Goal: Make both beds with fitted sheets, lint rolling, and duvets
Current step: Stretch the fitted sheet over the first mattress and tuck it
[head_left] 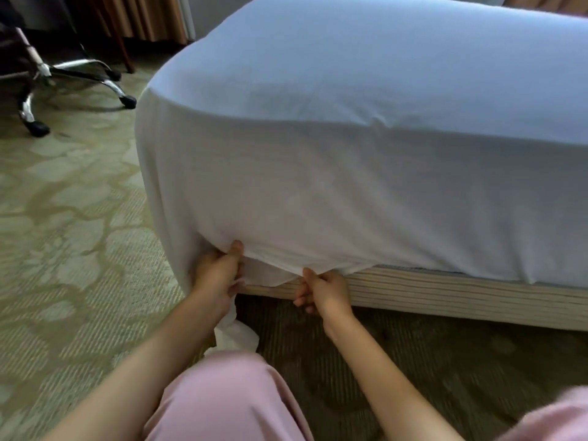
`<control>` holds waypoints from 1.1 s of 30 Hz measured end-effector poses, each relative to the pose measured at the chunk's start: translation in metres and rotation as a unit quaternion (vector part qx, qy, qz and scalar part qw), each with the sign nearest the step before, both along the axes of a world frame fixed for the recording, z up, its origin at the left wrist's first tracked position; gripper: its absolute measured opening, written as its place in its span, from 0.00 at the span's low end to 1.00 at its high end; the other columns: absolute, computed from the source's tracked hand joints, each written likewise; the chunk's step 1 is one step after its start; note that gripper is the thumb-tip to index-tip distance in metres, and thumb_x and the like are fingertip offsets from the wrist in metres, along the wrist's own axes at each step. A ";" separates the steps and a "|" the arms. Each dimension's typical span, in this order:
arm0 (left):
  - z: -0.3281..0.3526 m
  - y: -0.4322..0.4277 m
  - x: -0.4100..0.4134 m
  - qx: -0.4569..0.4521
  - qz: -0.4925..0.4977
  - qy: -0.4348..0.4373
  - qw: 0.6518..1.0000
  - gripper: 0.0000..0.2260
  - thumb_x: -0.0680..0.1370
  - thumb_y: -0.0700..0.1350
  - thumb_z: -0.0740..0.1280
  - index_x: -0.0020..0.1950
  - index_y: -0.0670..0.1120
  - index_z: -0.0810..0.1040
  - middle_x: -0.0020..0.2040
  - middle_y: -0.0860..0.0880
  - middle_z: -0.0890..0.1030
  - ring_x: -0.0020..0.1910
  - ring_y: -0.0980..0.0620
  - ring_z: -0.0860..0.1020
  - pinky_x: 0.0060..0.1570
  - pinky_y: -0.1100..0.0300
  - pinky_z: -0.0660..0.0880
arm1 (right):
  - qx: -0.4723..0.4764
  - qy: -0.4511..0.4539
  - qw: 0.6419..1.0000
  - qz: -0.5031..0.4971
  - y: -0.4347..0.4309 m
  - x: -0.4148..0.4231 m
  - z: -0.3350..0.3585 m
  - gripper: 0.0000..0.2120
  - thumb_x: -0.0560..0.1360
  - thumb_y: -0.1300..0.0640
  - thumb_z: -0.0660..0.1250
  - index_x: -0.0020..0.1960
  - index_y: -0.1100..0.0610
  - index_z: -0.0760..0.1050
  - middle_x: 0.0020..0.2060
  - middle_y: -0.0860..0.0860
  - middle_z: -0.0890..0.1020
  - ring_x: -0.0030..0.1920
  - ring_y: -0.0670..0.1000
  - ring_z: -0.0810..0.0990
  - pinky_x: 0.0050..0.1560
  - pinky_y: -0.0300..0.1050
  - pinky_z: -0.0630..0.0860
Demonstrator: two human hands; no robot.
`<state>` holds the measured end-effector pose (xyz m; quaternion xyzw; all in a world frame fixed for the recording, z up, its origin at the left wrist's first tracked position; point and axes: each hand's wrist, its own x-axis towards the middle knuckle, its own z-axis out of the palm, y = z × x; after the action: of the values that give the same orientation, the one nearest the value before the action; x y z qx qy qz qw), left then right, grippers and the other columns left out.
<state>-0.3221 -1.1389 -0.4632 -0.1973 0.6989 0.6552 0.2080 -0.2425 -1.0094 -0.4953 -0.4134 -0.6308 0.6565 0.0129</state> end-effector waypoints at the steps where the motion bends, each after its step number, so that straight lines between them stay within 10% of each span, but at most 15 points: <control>1: 0.010 0.002 0.000 0.018 -0.046 -0.083 0.995 0.15 0.80 0.50 0.62 0.34 0.47 0.70 0.28 0.52 0.76 0.33 0.54 0.72 0.37 0.59 0.70 | 0.001 -0.016 1.000 0.020 0.001 -0.002 0.004 0.11 0.80 0.54 0.60 0.41 0.58 0.72 0.26 0.51 0.78 0.20 0.44 0.75 0.20 0.33 0.64; 8: 0.063 0.020 -0.008 0.140 -0.037 -0.208 0.967 0.14 0.82 0.37 0.51 0.48 0.32 0.74 0.44 0.37 0.77 0.43 0.42 0.76 0.48 0.50 0.74 | -0.103 -0.093 0.967 0.213 0.032 -0.005 0.049 0.07 0.79 0.54 0.63 0.46 0.57 0.76 0.30 0.48 0.84 0.28 0.44 0.80 0.30 0.36 0.72; 15: 0.044 0.037 0.003 0.309 0.168 -0.196 0.915 0.13 0.81 0.41 0.54 0.61 0.36 0.72 0.57 0.36 0.75 0.60 0.38 0.73 0.59 0.43 0.73 | -0.413 0.078 0.906 -0.038 0.080 0.031 0.054 0.05 0.70 0.69 0.67 0.45 0.66 0.77 0.47 0.64 0.83 0.42 0.58 0.85 0.47 0.52 0.80; 20: 0.033 0.028 -0.005 0.404 0.183 -0.193 0.875 0.21 0.82 0.48 0.54 0.71 0.37 0.65 0.67 0.34 0.70 0.65 0.33 0.70 0.50 0.33 0.71 | -0.410 0.151 0.899 0.038 0.088 0.042 0.050 0.38 0.45 0.66 0.83 0.54 0.67 0.77 0.55 0.68 0.79 0.56 0.63 0.80 0.55 0.63 0.74; 26: 0.027 0.033 -0.003 0.464 0.125 -0.160 0.862 0.28 0.80 0.56 0.55 0.72 0.37 0.63 0.68 0.34 0.69 0.68 0.35 0.68 0.66 0.38 0.64 | -0.509 0.254 0.822 -0.026 0.076 0.026 0.039 0.51 0.50 0.61 0.85 0.69 0.61 0.67 0.61 0.65 0.77 0.62 0.62 0.76 0.64 0.58 0.71; 33: 0.029 0.042 -0.009 0.514 0.080 -0.077 0.851 0.16 0.80 0.47 0.56 0.63 0.39 0.73 0.51 0.41 0.82 0.55 0.42 0.77 0.51 0.45 0.74 | -0.485 0.341 0.805 -0.001 0.069 -0.004 0.041 0.50 0.51 0.57 0.85 0.69 0.60 0.68 0.64 0.60 0.76 0.65 0.59 0.75 0.64 0.61 0.69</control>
<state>-0.3313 -1.0968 -0.4341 -0.1675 0.2264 0.9179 0.2796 -0.2462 -0.9407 -0.4544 -0.1154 -0.1842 0.9757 0.0257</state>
